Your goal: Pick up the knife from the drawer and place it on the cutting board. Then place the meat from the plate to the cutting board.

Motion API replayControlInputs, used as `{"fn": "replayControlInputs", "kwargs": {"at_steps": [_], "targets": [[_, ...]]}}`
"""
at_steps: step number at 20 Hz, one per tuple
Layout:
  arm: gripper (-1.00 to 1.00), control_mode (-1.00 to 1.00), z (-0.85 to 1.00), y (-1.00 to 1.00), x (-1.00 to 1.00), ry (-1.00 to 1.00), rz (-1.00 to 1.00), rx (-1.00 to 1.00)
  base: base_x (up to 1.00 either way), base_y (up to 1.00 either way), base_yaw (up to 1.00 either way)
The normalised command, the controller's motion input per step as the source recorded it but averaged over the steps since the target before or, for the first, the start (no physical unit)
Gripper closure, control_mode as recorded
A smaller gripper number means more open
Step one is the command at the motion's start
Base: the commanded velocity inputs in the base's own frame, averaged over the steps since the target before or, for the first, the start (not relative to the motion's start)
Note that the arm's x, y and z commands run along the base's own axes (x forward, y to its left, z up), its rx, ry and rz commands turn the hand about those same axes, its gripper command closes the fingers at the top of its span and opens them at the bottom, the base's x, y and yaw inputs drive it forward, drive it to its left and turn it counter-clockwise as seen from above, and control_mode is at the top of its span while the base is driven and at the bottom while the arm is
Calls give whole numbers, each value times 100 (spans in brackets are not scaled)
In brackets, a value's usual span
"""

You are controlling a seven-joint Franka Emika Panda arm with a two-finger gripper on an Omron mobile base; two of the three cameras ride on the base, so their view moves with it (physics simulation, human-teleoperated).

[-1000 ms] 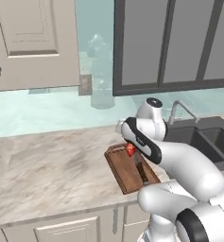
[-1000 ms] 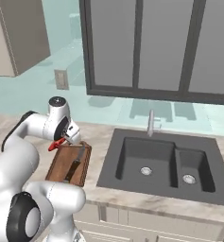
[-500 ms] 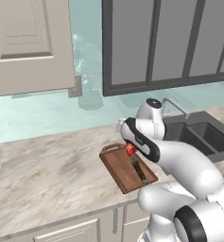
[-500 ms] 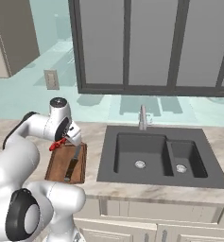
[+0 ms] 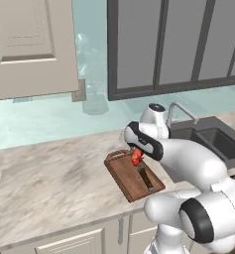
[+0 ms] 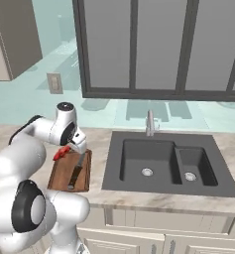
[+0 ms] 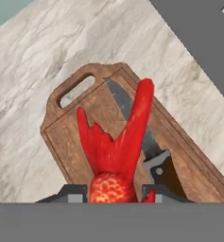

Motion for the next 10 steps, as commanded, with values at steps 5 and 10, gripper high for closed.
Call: {"fn": "replayControlInputs", "kwargs": {"at_steps": [5,10], "targets": [[100,-100,-10,20,0,21,13,-8,0,0,0],[100,-100,0,24,0,8,15,-9,0,0,0]]}}
